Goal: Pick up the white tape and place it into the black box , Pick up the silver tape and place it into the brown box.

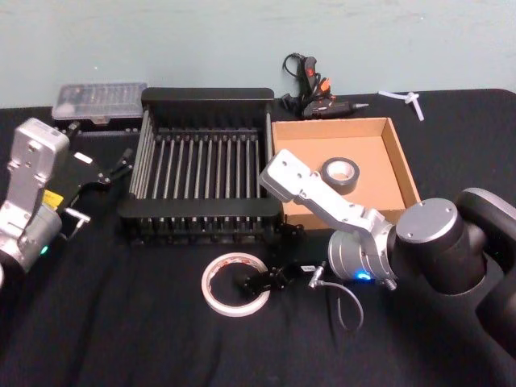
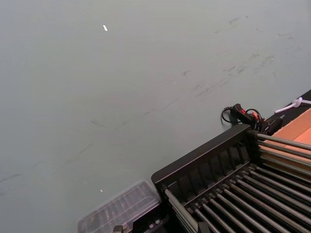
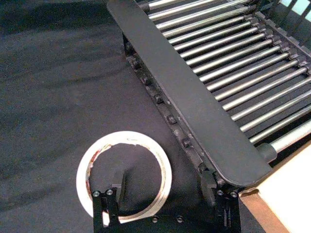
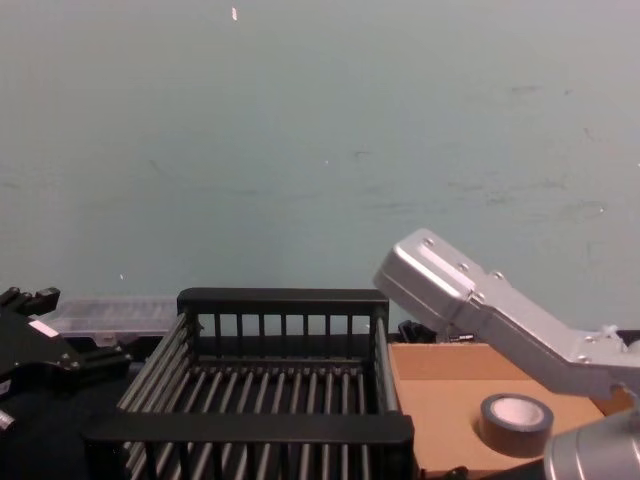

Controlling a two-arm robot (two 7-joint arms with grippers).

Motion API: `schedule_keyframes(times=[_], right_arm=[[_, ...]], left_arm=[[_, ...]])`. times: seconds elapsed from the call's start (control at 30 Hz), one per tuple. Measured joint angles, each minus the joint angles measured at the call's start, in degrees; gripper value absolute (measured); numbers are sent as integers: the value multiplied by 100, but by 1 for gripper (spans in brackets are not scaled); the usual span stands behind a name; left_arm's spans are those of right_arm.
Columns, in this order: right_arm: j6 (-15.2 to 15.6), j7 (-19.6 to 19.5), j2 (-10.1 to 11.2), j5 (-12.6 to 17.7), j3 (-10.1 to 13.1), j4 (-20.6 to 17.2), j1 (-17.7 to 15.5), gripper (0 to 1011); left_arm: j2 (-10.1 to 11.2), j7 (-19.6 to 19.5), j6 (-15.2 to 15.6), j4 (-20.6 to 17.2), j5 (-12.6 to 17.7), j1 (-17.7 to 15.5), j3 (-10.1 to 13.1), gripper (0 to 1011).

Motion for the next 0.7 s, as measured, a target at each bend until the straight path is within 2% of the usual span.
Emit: schedule_keyframes(times=[0.7], right_arm=[[64,102,-37,-98,150,-19,-102,1002]], left_arm=[[0,0,0,0,0,0,0,1001]])
